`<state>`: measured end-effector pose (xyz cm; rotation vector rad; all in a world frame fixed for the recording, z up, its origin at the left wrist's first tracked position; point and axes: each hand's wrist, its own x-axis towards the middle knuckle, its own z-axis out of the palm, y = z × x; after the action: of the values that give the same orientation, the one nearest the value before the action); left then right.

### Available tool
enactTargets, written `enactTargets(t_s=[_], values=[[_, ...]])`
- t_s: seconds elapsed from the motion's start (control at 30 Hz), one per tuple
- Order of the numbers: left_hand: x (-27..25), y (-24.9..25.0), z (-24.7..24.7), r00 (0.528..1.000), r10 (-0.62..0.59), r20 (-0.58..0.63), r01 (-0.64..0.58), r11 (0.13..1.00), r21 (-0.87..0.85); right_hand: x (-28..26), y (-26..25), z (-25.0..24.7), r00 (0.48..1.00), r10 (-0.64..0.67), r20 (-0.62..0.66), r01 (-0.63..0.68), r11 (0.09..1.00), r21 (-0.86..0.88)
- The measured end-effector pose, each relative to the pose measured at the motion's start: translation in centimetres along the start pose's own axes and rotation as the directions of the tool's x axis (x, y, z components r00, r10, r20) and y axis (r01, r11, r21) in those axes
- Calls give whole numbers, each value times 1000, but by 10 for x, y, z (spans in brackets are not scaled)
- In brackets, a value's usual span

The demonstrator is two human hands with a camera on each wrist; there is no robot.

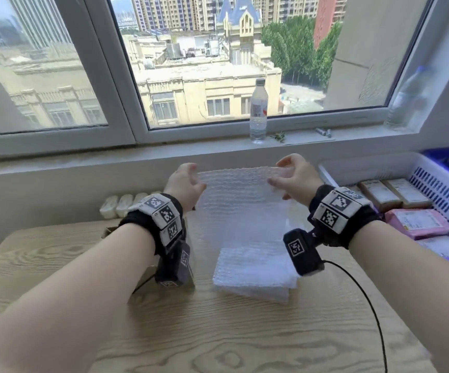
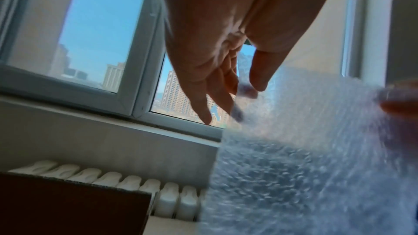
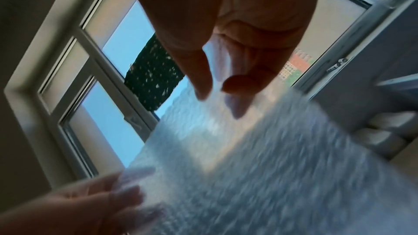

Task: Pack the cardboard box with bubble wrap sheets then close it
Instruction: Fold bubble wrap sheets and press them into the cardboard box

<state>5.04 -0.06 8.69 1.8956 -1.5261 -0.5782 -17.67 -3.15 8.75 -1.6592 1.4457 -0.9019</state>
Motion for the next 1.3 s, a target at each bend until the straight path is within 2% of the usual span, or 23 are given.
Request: enactTargets(t_s=[0.1,0.2,0.27,0.33,0.4,0.57,0.67,0.73,0.83,0.9,0.97,1.03,1.1,1.17,1.3], values=[[5,-7,-28,998,-58,37,66,969,-238,-1,-19,5,990,117,81,-114,993,-40],[7,-17,-49,994,-93,66,110,927,-358,-2,-33,17,984,163,68,-169,981,91],[6,-26,-60,985,-137,108,168,913,-372,-3,-41,26,984,179,13,-178,966,185],[4,-36,-67,970,-159,183,211,926,-315,-3,-49,34,985,171,-13,-162,952,258],[2,-47,-72,962,-157,225,219,933,-285,-4,-55,41,986,160,-41,-143,950,278],[14,-67,-85,986,-136,93,162,896,-414,1,-68,55,989,104,-106,-78,971,225],[20,-71,-92,995,-101,-1,91,896,-434,3,-71,60,997,71,-37,-64,982,175],[21,-70,-96,997,-75,7,70,891,-449,3,-70,63,998,65,18,-66,994,92],[22,-67,-98,984,25,179,38,940,-339,3,-71,69,997,68,36,-68,998,-4],[24,-65,-96,958,62,278,-40,996,-86,7,-70,74,999,44,11,-43,995,-85],[26,-63,-91,960,85,268,-123,984,128,10,-69,78,1000,-4,-20,0,977,-214],[26,-64,-87,973,114,200,-160,959,232,13,-67,83,997,-63,-37,45,930,-365],[28,-68,-86,981,120,150,-153,961,230,18,-63,87,996,-86,-24,63,872,-485],[31,-75,-87,987,113,110,-130,977,166,22,-62,91,995,-98,-9,80,858,-507],[34,-86,-90,998,21,55,-14,992,-126,24,-61,99,999,-33,14,35,963,-269]])
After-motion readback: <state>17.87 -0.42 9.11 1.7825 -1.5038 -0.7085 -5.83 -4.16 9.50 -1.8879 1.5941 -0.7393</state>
